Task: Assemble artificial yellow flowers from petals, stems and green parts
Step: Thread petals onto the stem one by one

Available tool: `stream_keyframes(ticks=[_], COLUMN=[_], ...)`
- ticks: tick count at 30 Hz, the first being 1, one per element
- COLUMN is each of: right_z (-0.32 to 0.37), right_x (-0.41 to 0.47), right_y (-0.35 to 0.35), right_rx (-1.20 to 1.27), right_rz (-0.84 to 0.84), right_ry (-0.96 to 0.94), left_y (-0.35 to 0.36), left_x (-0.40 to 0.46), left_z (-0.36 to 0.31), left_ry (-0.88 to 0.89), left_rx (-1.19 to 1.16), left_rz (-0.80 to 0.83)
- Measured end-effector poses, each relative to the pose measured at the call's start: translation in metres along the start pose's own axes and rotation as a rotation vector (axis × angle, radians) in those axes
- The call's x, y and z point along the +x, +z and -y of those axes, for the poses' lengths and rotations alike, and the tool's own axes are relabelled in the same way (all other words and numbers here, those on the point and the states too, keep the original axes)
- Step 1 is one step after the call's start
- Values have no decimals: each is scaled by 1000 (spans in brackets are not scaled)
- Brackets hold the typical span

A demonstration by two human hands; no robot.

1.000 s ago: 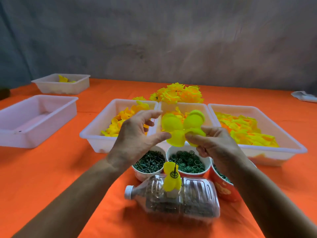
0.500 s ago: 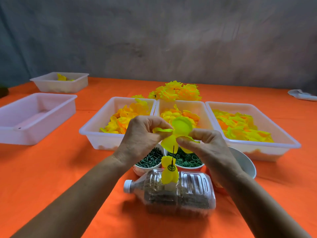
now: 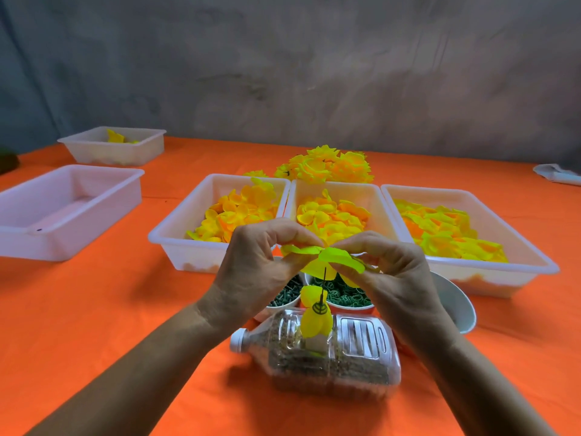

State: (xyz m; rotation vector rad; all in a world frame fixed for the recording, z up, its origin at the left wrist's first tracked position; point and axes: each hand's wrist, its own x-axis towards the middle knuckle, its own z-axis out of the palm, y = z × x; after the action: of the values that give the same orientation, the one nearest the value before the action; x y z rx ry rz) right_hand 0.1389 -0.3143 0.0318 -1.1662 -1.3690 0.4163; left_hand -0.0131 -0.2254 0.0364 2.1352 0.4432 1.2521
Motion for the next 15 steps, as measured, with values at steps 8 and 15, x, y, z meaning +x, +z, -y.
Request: stream_keyframes(ticks=[8, 15], right_z=[-3, -3], right_x=[-4, -4], right_y=[-5, -6], right_rx=[-208, -510], right_rz=[37, 28], right_ry=[-175, -421], left_y=[0, 1], left_x=[-11, -15], left_z=[0, 2], left_ry=[105, 152], left_rx=[24, 64], left_rz=[-13, -2])
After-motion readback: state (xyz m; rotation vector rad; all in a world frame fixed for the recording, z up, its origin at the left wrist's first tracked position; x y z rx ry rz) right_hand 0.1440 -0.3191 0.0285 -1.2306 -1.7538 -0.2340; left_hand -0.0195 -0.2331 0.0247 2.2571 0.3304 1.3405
